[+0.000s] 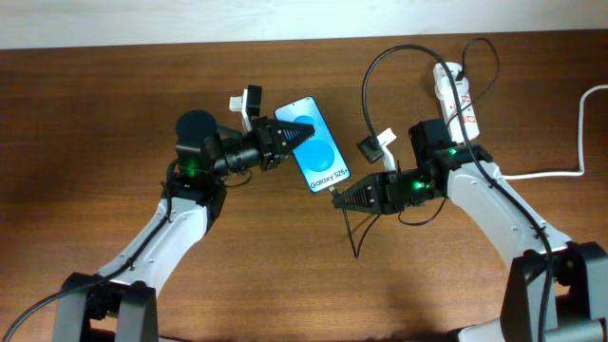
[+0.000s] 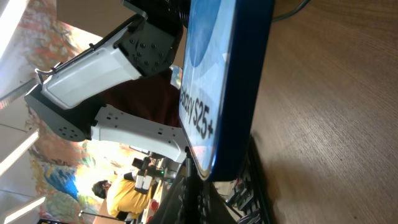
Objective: Plug charger to phone and switch on socket
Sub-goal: 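Align the cable connector with the phone's bottom port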
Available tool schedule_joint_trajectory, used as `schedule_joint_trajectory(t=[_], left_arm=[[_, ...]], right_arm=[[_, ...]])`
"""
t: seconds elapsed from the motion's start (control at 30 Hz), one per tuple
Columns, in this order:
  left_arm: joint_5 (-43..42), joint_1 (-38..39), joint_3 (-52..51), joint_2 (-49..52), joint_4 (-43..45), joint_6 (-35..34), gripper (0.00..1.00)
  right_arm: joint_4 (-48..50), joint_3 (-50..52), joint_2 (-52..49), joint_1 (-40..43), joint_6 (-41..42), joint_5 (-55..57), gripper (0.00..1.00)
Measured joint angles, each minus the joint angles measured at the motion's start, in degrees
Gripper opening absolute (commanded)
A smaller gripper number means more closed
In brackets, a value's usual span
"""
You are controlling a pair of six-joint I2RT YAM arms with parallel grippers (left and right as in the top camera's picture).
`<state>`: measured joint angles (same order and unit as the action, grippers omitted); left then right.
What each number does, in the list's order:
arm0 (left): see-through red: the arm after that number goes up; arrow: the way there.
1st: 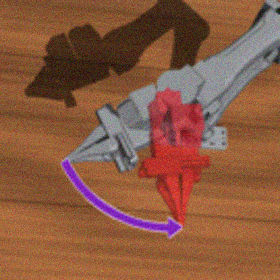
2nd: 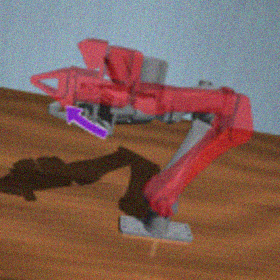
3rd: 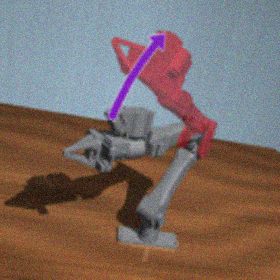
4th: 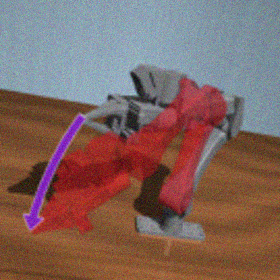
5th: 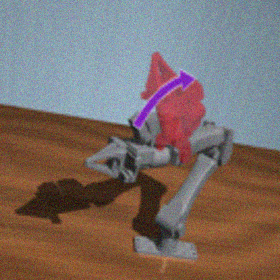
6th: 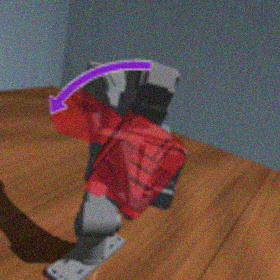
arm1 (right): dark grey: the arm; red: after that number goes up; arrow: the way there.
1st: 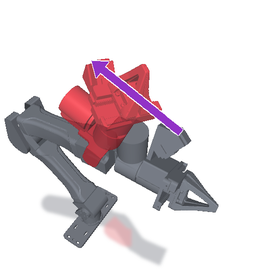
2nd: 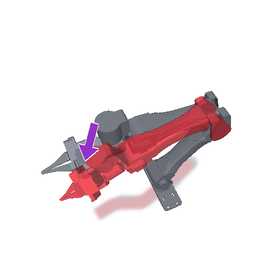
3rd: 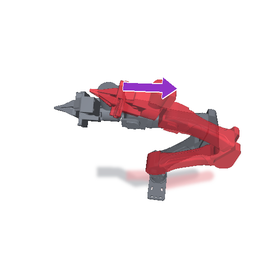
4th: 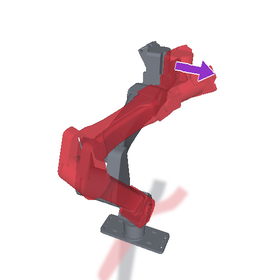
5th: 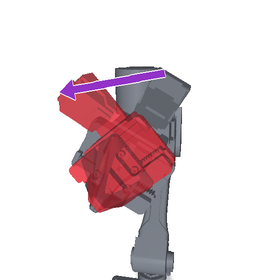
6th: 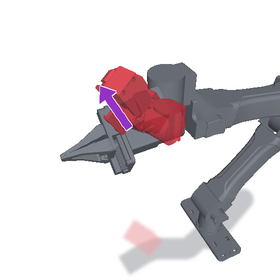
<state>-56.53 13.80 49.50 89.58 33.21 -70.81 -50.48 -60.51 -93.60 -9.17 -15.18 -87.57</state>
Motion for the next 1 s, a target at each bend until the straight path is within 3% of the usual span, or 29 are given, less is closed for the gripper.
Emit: schedule_joint_trajectory(t=[0.67,0.9,1.0], left_arm=[[0.9,0.7,0.0,0.0,5.2,0.3,0.00],[3.1,0.9,0.0,0.0,5.4,-0.8,0.00],[5.6,0.9,0.0,0.0,5.6,-1.6,0.00]], right_arm=[[2.1,0.0,0.0,3.2,0.0,-1.7,0.05],[7.3,0.1,0.0,3.5,0.5,-1.5,0.05],[16.8,0.8,0.0,3.2,6.6,-1.9,0.05]])
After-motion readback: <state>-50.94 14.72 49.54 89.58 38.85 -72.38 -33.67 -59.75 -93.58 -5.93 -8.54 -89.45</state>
